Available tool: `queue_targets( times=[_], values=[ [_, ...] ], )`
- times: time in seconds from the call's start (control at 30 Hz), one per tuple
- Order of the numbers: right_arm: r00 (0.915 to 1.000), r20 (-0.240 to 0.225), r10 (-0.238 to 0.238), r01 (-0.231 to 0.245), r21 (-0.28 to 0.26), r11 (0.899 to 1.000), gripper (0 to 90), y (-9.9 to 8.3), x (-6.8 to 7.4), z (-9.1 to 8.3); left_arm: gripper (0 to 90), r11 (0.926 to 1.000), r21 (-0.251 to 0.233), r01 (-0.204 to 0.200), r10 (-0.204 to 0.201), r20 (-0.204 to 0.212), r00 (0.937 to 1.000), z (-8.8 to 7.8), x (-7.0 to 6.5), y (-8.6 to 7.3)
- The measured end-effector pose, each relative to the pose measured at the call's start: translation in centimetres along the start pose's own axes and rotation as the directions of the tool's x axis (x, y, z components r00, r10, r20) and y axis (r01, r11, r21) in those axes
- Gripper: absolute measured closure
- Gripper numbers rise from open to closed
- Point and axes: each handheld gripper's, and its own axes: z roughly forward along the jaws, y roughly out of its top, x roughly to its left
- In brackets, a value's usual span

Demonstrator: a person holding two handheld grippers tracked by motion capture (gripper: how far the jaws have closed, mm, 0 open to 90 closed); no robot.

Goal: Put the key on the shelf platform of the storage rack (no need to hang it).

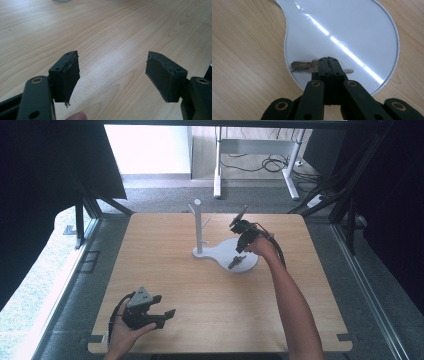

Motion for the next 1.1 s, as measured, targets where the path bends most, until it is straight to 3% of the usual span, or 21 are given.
queue_targets(
  times=[0.3,0.53,0.63,0.87,1.1],
  values=[
    [0.9999,-0.013,0.008,-0.008,-0.001,1.000,90.0,-0.4,-0.2,0.9,27.3,1.0000,0.007,0.001,-0.001,0.001,1.0000,0.2,0.0,-0.1],
    [1.0000,-0.006,0.000,0.000,-0.032,0.999,90.0,-0.9,-0.1,0.0,27.3,1.0000,0.007,0.000,-0.001,0.001,1.0000,0.2,0.0,-0.1],
    [0.9999,-0.010,0.001,-0.001,-0.051,0.999,85.3,-1.2,-0.1,-0.5,27.4,1.0000,0.006,0.000,0.000,0.000,1.0000,0.1,0.0,-0.1],
    [0.9996,-0.028,0.002,-0.005,-0.119,0.993,65.2,-3.2,0.1,-2.0,27.4,0.9999,0.008,-0.007,0.007,0.001,1.0000,0.2,-0.2,0.0],
    [0.9996,-0.029,0.004,-0.009,-0.161,0.987,55.9,-5.4,0.6,-3.0,27.4,0.9999,0.013,-0.010,0.010,0.000,0.9999,0.4,-0.4,0.0]
  ],
)
